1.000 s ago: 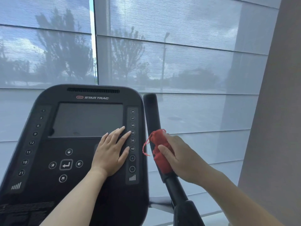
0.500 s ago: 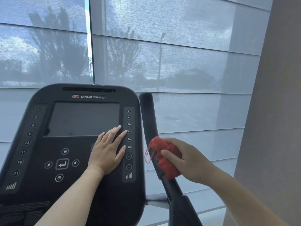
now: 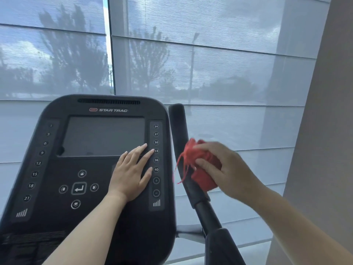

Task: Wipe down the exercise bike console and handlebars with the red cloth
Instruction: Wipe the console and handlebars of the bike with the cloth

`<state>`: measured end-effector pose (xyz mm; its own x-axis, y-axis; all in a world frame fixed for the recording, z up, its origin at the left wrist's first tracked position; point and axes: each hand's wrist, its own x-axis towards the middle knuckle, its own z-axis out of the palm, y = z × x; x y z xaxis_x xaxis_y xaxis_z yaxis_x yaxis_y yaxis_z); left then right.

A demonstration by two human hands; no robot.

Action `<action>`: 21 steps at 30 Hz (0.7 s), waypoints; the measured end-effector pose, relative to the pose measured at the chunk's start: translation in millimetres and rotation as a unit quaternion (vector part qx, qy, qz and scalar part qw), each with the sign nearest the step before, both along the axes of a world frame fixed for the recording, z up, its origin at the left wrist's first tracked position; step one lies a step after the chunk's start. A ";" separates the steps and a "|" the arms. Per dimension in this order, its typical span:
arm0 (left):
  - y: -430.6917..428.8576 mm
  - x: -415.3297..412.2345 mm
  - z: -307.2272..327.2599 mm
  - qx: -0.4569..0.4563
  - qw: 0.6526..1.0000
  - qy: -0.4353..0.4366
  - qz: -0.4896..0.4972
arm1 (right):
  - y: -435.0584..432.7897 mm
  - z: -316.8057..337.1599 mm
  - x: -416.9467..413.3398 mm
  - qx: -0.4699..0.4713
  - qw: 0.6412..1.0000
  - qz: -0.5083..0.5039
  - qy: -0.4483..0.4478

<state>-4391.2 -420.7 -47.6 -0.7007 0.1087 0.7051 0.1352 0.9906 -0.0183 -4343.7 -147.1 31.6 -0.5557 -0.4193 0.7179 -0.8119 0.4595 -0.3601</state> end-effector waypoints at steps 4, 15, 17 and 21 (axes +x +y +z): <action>-0.4 0.3 -0.3 0.002 1.000 0.000 -0.003 | -18.4 38.5 -14.2 -0.053 0.993 -0.030 0.104; -1.6 -0.9 -0.1 0.004 1.000 -0.004 -0.003 | -38.9 11.9 -32.9 0.026 0.997 -0.036 0.060; -1.3 -0.7 -0.2 0.004 1.000 -0.005 -0.003 | -30.1 7.8 -29.7 0.025 0.999 -0.023 0.034; -0.6 0.4 -0.6 0.002 1.000 -0.004 -0.003 | -24.6 28.3 -30.8 -0.043 0.995 -0.046 0.079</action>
